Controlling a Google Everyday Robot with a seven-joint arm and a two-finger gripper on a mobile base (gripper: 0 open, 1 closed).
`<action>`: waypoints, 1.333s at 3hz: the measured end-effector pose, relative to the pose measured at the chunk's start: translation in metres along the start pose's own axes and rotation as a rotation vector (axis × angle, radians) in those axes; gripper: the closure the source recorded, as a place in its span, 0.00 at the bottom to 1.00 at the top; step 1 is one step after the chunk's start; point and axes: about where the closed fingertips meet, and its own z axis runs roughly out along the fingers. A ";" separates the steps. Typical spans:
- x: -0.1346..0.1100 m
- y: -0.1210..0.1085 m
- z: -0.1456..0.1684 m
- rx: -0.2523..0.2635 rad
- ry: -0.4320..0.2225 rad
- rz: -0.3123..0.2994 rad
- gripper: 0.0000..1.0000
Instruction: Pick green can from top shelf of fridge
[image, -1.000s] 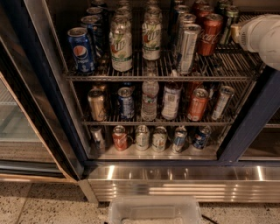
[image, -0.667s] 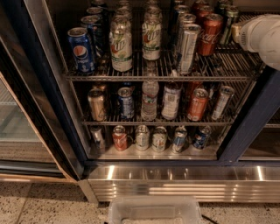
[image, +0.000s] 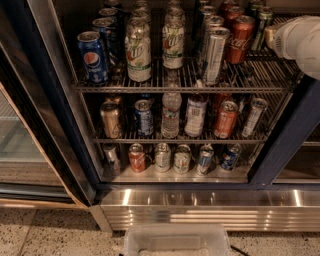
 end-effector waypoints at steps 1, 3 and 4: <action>-0.004 0.002 -0.003 0.002 -0.008 0.003 1.00; -0.007 0.002 -0.019 0.000 -0.024 0.015 1.00; -0.008 0.003 -0.019 0.000 -0.024 0.015 1.00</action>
Offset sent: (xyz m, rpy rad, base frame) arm -0.0032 -0.0061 -0.0004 0.0055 -0.0042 -0.0145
